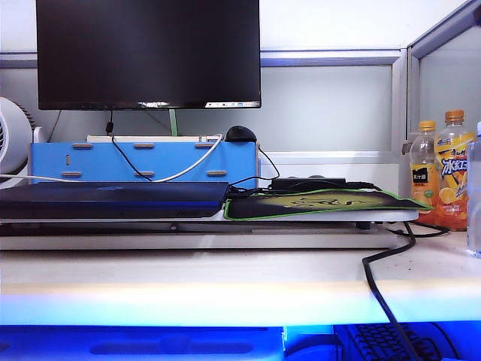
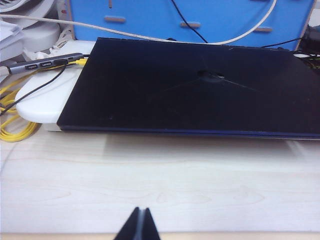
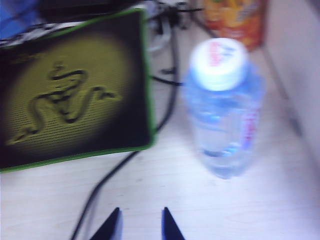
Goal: Pick up the mineral water bottle and place it on the laptop.
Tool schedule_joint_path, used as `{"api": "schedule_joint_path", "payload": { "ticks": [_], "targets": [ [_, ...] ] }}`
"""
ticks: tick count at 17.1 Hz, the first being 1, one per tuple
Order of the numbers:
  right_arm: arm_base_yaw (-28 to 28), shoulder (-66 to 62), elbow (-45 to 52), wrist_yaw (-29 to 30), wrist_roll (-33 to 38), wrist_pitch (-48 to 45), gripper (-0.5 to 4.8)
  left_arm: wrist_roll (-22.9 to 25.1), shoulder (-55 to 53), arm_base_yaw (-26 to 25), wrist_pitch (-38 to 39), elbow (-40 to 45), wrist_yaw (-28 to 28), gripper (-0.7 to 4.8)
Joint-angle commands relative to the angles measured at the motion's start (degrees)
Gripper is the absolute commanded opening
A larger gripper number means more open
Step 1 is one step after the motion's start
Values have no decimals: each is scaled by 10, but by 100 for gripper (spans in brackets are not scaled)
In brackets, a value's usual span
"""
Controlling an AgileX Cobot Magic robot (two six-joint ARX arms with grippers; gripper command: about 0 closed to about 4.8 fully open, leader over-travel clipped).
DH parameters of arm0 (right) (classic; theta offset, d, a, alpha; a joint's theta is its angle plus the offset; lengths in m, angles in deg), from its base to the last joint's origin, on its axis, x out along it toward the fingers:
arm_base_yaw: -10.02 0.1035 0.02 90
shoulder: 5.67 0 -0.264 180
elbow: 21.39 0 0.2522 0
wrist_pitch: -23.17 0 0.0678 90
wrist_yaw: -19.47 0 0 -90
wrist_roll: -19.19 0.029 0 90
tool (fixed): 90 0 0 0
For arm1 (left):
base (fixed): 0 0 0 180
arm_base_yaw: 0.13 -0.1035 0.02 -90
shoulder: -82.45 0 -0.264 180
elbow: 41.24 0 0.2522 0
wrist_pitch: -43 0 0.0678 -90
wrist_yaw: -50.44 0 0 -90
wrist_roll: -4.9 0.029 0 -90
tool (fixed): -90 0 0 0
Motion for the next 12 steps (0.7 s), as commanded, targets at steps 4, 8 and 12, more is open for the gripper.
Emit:
{"api": "schedule_joint_path", "payload": {
  "ticks": [4,8,12],
  "targets": [
    [-1,6,-3,4,-46,6,479,0,1,-1,-3,-1,2,-2],
    [0,2,5,5,-65,35,479,0,1,-1,-2,-1,2,-2],
    [-1,-2,36,-30,-64,-5,479,0,1,-1,-3,-1,2,-2]
  ]
}}
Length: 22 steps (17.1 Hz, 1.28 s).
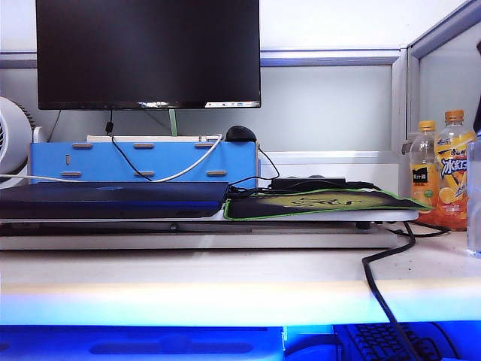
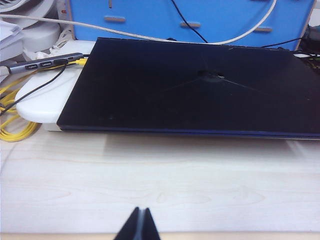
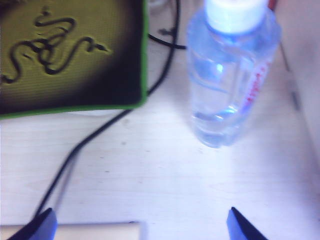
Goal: Pick up the mineral water bottle and place it on the laptop.
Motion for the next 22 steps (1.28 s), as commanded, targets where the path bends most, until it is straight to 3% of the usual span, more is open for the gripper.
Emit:
{"api": "schedule_joint_path", "payload": {
  "ticks": [1,10,14,22],
  "targets": [
    [0,-6,18,-33,-2,-65,479,0,1,-1,-3,-1,2,-2],
    [0,-143,94,-64,-2,-348,479,0,1,-1,-3,-1,2,-2],
    [0,-173,100,-136,-25,-433,479,0,1,-1,-2,-1,2,-2],
    [-3,-359,99,-139,-46,-619,479,0,1,-1,-2,-1,2,-2]
  ]
}}
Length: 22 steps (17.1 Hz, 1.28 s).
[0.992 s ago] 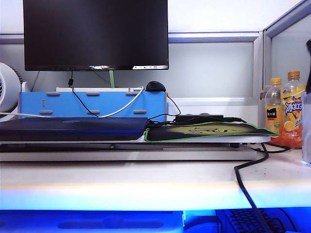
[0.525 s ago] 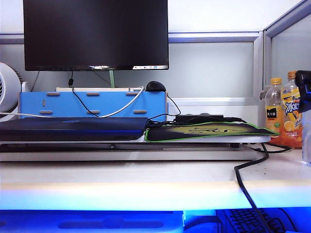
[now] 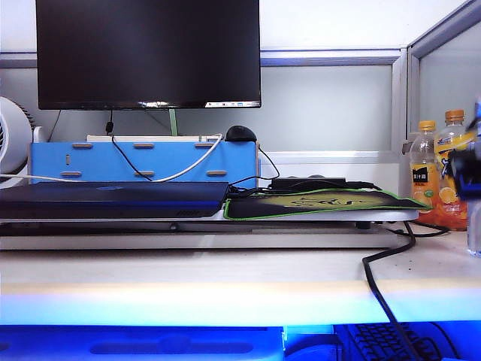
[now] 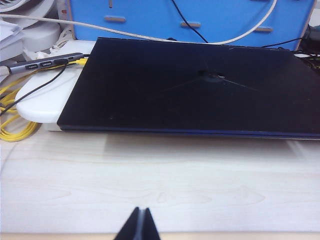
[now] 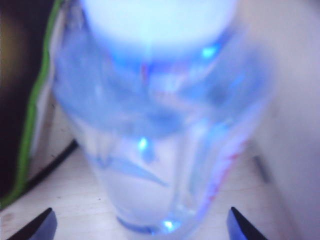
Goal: Pick up the mineral water bottle and place it on the laptop.
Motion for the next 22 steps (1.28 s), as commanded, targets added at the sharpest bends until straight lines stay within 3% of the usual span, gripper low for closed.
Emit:
{"api": "schedule_joint_path", "payload": {
  "ticks": [1,6,10,18,20,21,22],
  "targets": [
    [0,-47,-2,-11,-5,-95,479,0,1,-1,-3,-1,2,-2],
    [-8,-72,-4,-33,-38,-180,479,0,1,-1,-3,-1,2,-2],
    [-51,-103,-27,2,-39,-181,479,0,1,-1,-2,-1,2,-2],
    [-54,-112,-38,31,-46,-174,479,0,1,-1,-3,-1,2,-2],
    [-54,-112,-38,30,-46,-168,253,0,1,-1,-3,-1,2,-2],
    [-54,-112,-38,30,-46,-165,177,0,1,-1,-3,-1,2,-2],
    [-54,-112,-38,30,-46,-163,139,0,1,-1,-3,-1,2,-2]
  ]
}}
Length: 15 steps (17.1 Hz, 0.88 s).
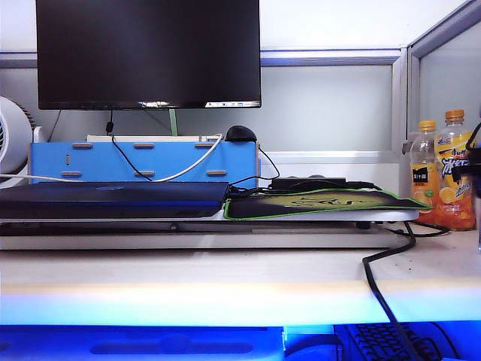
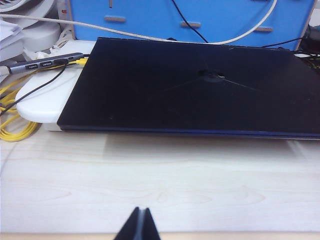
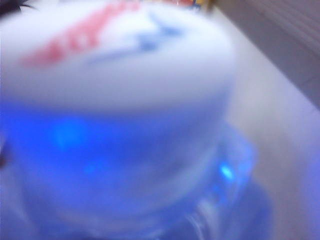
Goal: Pick up the mineral water bottle and place it on the laptop.
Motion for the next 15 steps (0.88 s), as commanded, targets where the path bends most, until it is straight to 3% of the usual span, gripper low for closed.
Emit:
{"api": "schedule_joint_path", "payload": {
  "ticks": [1,3,4,5,12,15],
  "targets": [
    [0,2,-2,-1,-1,3,75,0,1,-1,-3,-1,2,-2],
    [0,2,-2,-1,0,0,70,0,1,-1,-2,-1,2,-2],
    [0,2,-3,0,0,-8,12,0,1,-1,-3,-1,2,-2],
    [0,2,-5,0,0,-21,6,0,1,-1,-3,-1,2,-2],
    [1,61,-32,40,22,-23,5,0,1,-1,-3,-1,2,-2],
    [1,114,-41,109,47,-12,5,0,1,-1,-2,-1,2,-2]
  ]
}}
